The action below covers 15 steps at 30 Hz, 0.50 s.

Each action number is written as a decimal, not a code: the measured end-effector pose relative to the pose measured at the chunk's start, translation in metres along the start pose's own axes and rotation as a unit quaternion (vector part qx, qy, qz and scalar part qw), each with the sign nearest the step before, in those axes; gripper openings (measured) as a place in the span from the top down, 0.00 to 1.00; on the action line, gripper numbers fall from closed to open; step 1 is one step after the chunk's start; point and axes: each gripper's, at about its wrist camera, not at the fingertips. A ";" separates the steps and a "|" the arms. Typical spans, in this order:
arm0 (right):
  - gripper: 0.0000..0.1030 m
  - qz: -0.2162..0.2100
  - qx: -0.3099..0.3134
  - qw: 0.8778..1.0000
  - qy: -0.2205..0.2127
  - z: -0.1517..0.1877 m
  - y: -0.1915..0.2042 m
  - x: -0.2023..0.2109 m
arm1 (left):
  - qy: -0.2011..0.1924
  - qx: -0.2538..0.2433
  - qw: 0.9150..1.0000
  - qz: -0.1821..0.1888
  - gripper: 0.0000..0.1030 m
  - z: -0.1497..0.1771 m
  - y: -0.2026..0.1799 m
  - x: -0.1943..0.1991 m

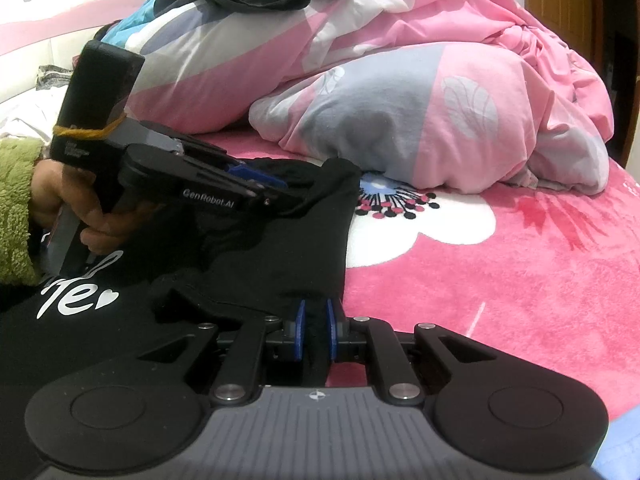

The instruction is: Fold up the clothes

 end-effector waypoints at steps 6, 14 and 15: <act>0.88 0.000 0.000 1.000 0.000 0.000 0.000 0.000 | -0.007 -0.012 1.000 -0.017 0.93 0.003 -0.006 0.000; 0.88 0.000 0.001 1.000 0.000 0.000 -0.001 -0.001 | -0.003 0.025 0.996 -0.084 0.99 0.003 -0.003 0.001; 0.88 0.000 0.001 1.000 0.000 0.000 -0.001 -0.001 | 0.000 0.038 0.995 -0.090 0.99 0.003 0.000 0.000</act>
Point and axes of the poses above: each gripper's, at about its wrist camera, not at the fingertips, and x roughly against the way its jaws point, y to its left, z to its underside, and after that the axes turned 14 degrees about y, right-handed
